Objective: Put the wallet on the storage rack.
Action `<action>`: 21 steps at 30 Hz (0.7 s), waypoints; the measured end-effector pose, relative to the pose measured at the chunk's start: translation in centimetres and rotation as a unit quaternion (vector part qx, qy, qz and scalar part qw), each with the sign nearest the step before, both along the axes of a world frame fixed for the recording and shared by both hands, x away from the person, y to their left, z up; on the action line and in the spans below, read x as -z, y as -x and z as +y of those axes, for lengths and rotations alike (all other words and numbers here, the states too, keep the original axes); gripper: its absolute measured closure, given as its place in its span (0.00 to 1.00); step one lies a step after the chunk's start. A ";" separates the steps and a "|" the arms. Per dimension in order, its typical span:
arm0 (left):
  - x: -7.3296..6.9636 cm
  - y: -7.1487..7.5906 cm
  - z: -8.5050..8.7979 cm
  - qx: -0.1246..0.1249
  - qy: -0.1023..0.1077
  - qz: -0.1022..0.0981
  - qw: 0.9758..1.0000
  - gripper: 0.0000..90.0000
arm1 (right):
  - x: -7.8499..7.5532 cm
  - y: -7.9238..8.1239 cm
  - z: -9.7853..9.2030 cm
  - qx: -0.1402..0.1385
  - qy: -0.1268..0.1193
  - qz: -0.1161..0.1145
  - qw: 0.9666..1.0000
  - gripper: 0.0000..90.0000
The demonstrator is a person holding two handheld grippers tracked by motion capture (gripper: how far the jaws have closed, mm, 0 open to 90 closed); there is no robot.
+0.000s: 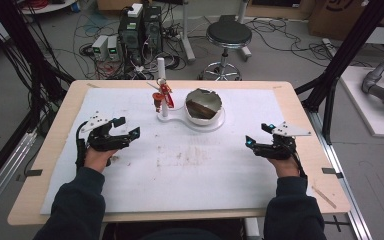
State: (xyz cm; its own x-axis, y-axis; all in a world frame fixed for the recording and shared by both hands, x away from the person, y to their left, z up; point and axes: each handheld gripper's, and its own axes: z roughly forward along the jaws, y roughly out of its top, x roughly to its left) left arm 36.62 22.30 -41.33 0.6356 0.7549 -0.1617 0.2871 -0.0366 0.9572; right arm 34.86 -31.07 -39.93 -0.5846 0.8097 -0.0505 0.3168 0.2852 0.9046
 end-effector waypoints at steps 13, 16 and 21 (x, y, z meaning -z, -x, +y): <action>0.3 0.4 -0.2 0.004 0.000 0.003 1.000 0.23 | 0.0 0.1 -0.2 0.006 0.011 -0.005 1.000 0.24; 0.3 0.6 -0.2 0.002 0.003 0.001 1.000 0.23 | -0.1 0.1 -0.2 0.004 0.011 -0.006 1.000 0.24; 0.4 0.6 -0.2 0.001 0.001 0.002 1.000 0.23 | 0.0 -0.1 -0.1 0.003 0.012 -0.003 1.000 0.24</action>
